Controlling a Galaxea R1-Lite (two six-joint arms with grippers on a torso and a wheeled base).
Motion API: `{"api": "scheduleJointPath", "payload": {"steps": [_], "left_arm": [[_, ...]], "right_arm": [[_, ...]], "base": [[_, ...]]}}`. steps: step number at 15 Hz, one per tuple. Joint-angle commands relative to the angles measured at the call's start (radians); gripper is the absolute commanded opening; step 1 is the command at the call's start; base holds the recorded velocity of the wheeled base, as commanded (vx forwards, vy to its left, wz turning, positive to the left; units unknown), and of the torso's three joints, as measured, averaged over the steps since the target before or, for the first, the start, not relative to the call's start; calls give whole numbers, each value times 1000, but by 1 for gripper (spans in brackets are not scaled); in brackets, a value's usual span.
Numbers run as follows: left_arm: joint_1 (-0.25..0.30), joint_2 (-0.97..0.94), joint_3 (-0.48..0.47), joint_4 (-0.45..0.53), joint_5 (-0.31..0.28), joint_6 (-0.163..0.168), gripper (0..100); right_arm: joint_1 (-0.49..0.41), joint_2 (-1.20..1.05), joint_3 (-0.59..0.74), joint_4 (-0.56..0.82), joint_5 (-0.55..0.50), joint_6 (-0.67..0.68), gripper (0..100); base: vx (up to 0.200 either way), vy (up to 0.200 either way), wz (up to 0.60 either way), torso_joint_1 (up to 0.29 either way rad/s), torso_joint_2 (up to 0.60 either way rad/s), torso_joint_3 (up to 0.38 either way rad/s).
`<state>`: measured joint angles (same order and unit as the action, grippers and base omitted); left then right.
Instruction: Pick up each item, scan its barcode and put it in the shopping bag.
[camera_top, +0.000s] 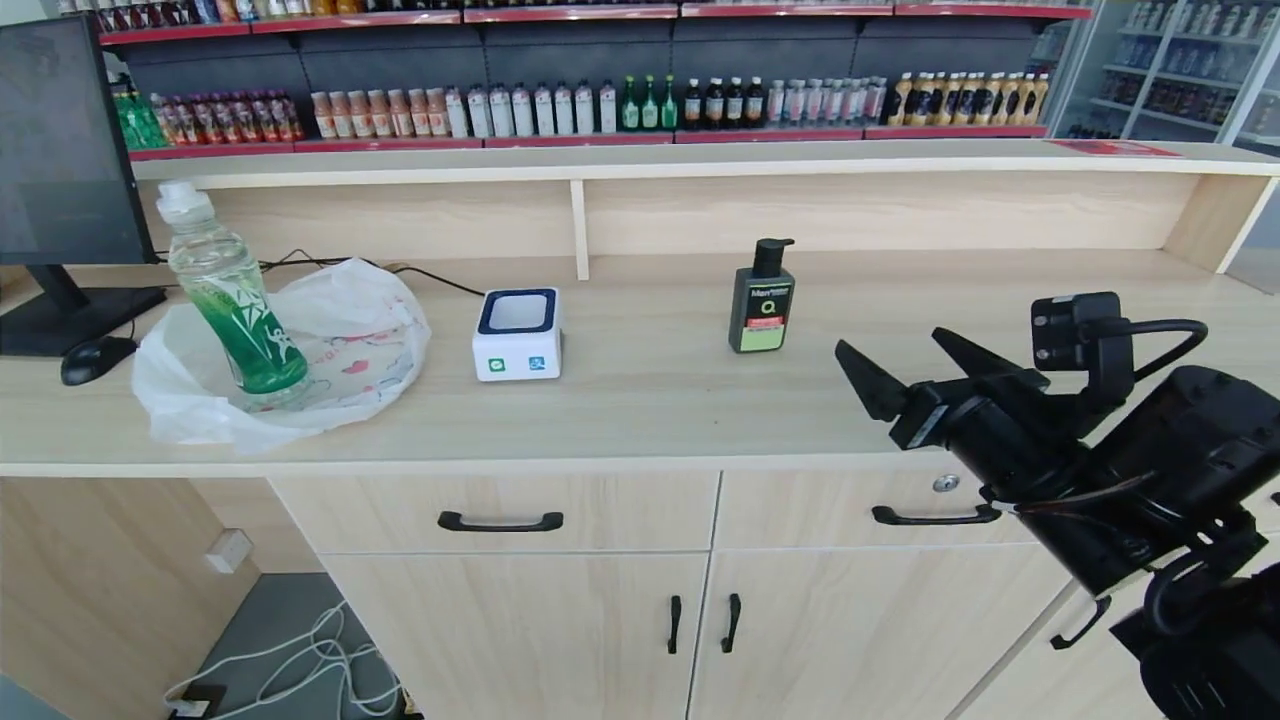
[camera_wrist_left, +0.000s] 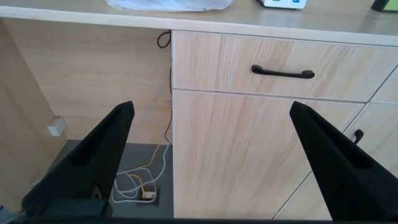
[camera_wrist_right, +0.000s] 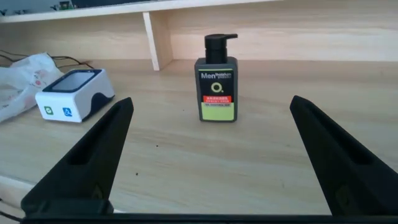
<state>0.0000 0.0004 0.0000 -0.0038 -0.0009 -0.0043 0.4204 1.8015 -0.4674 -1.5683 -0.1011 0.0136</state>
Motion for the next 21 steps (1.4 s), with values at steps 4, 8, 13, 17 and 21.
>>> {"api": "scheduleJointPath", "payload": {"steps": [4, 8, 13, 17, 21], "left_arm": [[-2, 0, 0, -1, -1, 0, 100], [-2, 0, 0, -1, -1, 0, 100], [-2, 0, 0, -1, -1, 0, 100], [-2, 0, 0, -1, -1, 0, 100], [-2, 0, 0, -1, -1, 0, 100]], "right_arm": [[14, 30, -30, -3, 4, -4, 100], [14, 65, -73, -3, 4, -3, 100], [1, 107, -114, -3, 4, 3, 100], [-26, 154, -158, -3, 4, 11, 100], [-42, 213, -214, -3, 3, 23, 100]], "base": [[50, 0, 0, -1, 1, 1], [200, 0, 0, -4, 2, 5], [120, 0, 0, 7, 4, 0], [0, 0, 0, 0, 0, 0], [0, 0, 0, 0, 0, 0]]}}
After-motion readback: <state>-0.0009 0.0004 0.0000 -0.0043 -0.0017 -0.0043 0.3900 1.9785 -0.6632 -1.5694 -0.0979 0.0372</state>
